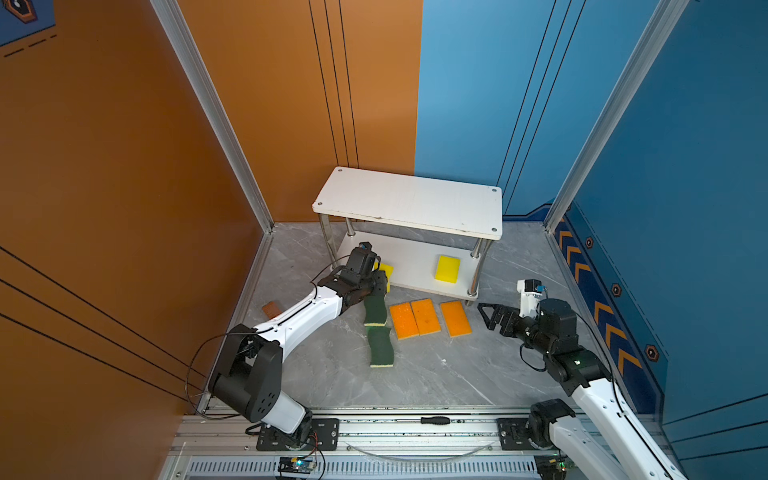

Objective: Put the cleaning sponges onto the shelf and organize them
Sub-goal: 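Carry the yellow sponge with the left gripper onto the lower shelf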

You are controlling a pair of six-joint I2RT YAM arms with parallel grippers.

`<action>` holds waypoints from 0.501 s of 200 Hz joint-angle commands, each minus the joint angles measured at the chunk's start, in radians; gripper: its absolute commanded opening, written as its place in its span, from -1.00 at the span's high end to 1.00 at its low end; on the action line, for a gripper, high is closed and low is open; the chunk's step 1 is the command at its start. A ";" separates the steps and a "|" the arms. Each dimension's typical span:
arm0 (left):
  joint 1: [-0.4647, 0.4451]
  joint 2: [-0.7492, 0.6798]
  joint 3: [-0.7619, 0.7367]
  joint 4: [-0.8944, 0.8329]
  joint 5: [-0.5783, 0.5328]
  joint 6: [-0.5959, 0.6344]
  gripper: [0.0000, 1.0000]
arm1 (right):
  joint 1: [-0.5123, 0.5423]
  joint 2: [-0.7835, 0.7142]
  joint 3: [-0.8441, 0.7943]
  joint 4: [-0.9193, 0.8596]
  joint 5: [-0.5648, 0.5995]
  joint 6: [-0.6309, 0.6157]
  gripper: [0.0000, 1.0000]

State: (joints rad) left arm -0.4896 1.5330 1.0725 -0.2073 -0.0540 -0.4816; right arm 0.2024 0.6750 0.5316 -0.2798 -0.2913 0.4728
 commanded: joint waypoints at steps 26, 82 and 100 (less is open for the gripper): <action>-0.038 0.061 0.042 0.111 -0.110 -0.099 -0.02 | -0.006 -0.012 -0.005 -0.021 0.005 0.001 -1.00; -0.090 0.170 0.132 0.145 -0.126 -0.135 -0.01 | -0.007 -0.020 -0.005 -0.029 0.004 0.000 -1.00; -0.107 0.202 0.160 0.165 -0.133 -0.144 -0.02 | -0.007 -0.023 -0.004 -0.032 0.006 0.000 -1.00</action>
State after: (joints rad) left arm -0.5735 1.6989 1.1790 -0.0811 -0.1535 -0.6006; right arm 0.2016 0.6682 0.5316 -0.2813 -0.2913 0.4725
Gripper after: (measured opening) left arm 0.507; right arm 0.999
